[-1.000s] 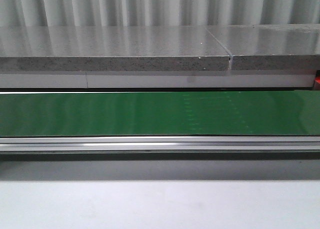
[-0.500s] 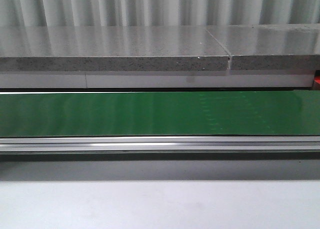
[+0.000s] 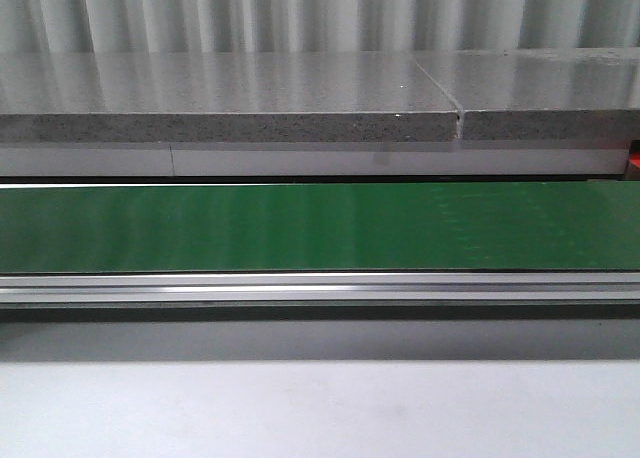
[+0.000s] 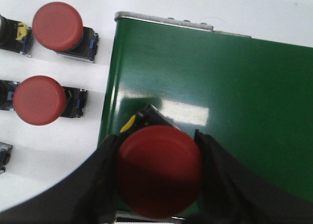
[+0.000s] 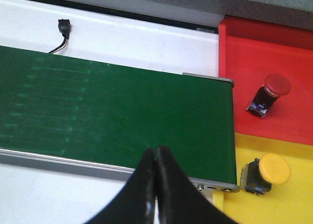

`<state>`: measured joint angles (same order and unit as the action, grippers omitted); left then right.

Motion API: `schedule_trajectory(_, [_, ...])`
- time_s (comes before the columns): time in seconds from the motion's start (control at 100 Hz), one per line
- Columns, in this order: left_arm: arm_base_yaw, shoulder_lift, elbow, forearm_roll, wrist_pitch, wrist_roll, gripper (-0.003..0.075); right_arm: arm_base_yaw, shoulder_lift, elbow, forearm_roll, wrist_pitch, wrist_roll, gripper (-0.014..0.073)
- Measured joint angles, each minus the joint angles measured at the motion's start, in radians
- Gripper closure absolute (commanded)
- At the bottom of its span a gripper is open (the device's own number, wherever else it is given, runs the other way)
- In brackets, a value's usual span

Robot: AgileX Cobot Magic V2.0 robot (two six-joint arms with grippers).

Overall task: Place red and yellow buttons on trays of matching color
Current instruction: 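Set the red button on the belt and open the left gripper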

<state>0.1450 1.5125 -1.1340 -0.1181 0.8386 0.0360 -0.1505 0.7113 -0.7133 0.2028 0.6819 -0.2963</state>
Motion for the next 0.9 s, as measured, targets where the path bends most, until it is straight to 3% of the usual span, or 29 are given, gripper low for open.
schedule_trajectory(0.34, [0.0, 0.05, -0.004, 0.002, 0.012, 0.014, 0.0737, 0.0, 0.0, 0.0, 0.0, 0.0, 0.0, 0.0661])
schedule_trajectory(0.42, [0.0, 0.053, -0.008, -0.008, 0.016, 0.016, 0.0695, 0.0, 0.0, 0.0, 0.0, 0.0, 0.0, 0.0661])
schedule_trajectory(0.52, [-0.002, 0.053, -0.01, -0.02, 0.024, 0.031, 0.0514, 0.0, 0.0, 0.0, 0.0, 0.0, 0.0, 0.0661])
schedule_trajectory(0.65, [-0.004, 0.056, -0.023, -0.049, 0.045, 0.067, 0.0092, 0.0, 0.0, 0.0, 0.0, 0.0, 0.0, 0.0661])
schedule_trajectory(0.7, [-0.004, 0.056, -0.031, -0.057, 0.053, 0.075, -0.0004, 0.0, 0.0, 0.0, 0.0, 0.0, 0.0, 0.0661])
schedule_trajectory(0.9, [-0.021, 0.036, -0.074, -0.07, 0.065, 0.083, 0.0118, 0.0, 0.0, 0.0, 0.0, 0.0, 0.0, 0.0661])
